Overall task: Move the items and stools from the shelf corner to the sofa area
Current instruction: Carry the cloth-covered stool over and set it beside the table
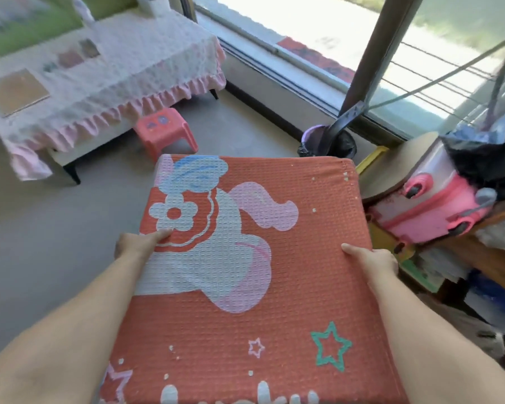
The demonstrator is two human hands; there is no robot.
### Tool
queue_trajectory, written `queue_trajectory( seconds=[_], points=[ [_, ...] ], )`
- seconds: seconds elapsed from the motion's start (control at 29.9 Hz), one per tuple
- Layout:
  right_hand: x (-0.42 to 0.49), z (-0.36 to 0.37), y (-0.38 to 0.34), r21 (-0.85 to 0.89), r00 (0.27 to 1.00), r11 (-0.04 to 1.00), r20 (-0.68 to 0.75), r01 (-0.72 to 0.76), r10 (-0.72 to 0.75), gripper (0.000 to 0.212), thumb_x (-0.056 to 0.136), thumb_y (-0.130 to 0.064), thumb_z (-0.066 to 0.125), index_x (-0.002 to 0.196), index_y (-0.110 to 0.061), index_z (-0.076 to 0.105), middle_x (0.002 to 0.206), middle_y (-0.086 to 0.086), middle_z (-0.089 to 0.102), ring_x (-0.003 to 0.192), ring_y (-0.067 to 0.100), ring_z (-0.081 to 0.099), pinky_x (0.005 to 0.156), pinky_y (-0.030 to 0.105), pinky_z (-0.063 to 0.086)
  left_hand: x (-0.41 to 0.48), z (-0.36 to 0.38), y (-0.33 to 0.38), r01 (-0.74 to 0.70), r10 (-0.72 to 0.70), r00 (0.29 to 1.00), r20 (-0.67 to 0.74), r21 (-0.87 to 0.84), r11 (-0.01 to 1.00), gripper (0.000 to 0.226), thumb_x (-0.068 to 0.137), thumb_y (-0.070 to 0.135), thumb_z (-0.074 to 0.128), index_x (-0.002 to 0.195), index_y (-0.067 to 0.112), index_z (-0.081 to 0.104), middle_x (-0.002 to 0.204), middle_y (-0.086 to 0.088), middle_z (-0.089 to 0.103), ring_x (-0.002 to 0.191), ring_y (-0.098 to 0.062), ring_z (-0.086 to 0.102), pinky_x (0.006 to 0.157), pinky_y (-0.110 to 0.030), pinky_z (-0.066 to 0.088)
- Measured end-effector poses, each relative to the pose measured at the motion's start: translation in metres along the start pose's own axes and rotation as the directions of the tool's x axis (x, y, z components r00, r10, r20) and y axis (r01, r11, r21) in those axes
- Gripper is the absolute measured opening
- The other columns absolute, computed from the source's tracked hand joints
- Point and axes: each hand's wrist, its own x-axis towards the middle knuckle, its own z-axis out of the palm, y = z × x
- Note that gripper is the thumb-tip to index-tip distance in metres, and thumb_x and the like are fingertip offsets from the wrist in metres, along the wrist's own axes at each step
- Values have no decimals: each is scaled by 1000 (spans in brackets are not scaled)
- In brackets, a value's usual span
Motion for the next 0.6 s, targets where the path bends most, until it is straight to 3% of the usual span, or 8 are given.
queue_trajectory(
  seconds=[0.1,0.2,0.33,0.5,0.6],
  points=[
    [-12,43,-46,-86,993,991,56,106,-101,64,66,-45,79,111,-1,64,112,17,65,96,32,61,73,29,43,24,-44,-14,56,-60,998,-32,-128,990,64,45,46,88,91,5,69,104,-14,71,93,-31,68,92,-42,53],
    [-28,86,-88,-137,983,977,105,165,-152,66,64,-48,79,110,-3,64,109,14,64,96,33,60,79,33,49,49,-81,-24,113,-126,991,-52,-205,972,58,44,45,88,82,7,68,99,-14,72,88,-30,70,90,-42,54],
    [-55,151,-146,-215,963,945,165,247,-214,74,51,-57,78,104,-7,67,100,11,64,100,35,62,95,48,48,84,-132,-30,171,-207,973,-100,-289,942,63,45,45,89,90,5,69,100,-14,72,87,-31,70,90,-42,55],
    [-85,220,-201,-235,956,937,205,257,-211,79,55,-48,82,116,-2,60,115,15,62,105,33,60,86,35,49,117,-183,-34,196,-262,952,-160,-340,920,66,48,44,89,95,4,68,101,-14,71,89,-31,68,88,-42,55],
    [-110,272,-242,-268,935,915,271,302,-229,83,50,-51,82,116,-6,56,111,12,61,104,34,59,90,41,51,137,-228,-26,201,-290,937,-194,-378,904,62,53,43,88,95,3,66,98,-12,68,89,-33,67,86,-41,55]
  ],
)
